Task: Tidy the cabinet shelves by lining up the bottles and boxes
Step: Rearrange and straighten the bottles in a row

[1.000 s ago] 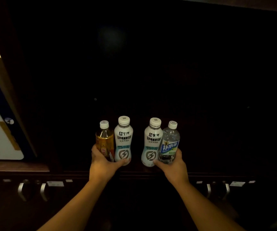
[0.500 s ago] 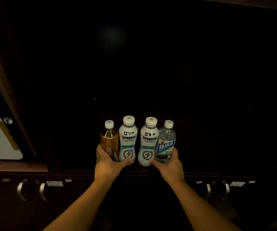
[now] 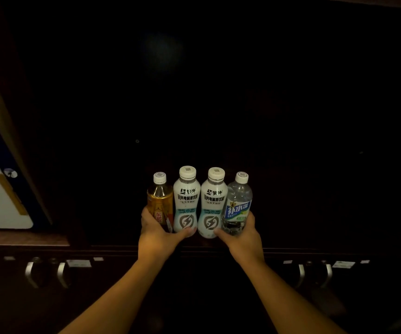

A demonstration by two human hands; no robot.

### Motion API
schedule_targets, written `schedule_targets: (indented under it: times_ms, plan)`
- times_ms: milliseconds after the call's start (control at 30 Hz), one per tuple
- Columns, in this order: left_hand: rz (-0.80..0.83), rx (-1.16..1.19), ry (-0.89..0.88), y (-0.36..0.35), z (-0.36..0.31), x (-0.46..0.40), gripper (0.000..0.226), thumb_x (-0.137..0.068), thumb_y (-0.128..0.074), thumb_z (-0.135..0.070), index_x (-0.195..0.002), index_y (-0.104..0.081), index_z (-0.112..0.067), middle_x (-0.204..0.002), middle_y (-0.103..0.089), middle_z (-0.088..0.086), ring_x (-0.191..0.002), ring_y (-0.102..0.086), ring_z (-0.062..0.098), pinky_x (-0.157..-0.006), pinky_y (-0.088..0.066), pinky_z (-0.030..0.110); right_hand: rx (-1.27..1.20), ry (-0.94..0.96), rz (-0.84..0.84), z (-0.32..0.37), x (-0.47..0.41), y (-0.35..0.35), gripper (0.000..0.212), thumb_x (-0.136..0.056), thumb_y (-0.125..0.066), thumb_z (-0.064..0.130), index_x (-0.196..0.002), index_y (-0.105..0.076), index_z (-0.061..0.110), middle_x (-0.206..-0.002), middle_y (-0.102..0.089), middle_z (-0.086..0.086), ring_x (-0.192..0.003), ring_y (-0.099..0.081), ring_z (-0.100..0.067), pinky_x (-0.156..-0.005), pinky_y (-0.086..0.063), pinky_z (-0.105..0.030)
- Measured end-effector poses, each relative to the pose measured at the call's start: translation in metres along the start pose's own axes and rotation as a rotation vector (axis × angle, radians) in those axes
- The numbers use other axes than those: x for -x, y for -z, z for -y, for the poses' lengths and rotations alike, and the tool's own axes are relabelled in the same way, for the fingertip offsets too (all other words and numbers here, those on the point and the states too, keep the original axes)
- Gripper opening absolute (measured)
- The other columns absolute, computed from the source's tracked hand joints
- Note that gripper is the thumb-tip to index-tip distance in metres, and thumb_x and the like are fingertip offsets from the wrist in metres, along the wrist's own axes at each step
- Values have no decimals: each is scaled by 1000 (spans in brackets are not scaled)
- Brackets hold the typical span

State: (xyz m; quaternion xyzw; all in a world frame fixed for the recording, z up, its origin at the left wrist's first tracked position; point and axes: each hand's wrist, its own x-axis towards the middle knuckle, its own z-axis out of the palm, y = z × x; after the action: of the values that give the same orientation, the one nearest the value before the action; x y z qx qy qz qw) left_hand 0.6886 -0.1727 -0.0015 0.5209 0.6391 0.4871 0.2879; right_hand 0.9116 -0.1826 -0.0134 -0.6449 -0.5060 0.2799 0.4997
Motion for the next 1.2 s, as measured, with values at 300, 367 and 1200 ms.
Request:
schedule_targets:
  times_ms: [300, 367, 1200]
  plan:
    - [41, -88, 20, 6, -2, -1, 140, -23, -81, -82, -141, -17, -41, -138, -47, -4, -127, -50, 23, -95, -46, 44, 46, -3, 77, 8, 3, 8, 110, -65, -90, 43, -149, -21, 38, -131, -58, 12, -119, -59, -15, -91, -51, -34]
    - [58, -158, 10, 12, -2, 0, 140, -26, -80, -83, -142, -16, -39, -140, -45, -1, -126, -50, 24, -96, -47, 46, 73, 12, 118, 11, 5, 14, 125, -65, -90, 45, -156, -5, 35, -142, -51, 6, -127, -53, -17, -101, -49, -45]
    - [15, -781, -138, 146, 35, 87, 23, -90, -62, -51, -99, -65, -30, -97, -50, -19, -92, -57, 5, -71, -50, 23, 462, 670, 439, 56, 81, -77, 15, -92, -63, 39, -96, -59, 24, -91, -51, 11, -88, -51, -10, -65, -44, -24]
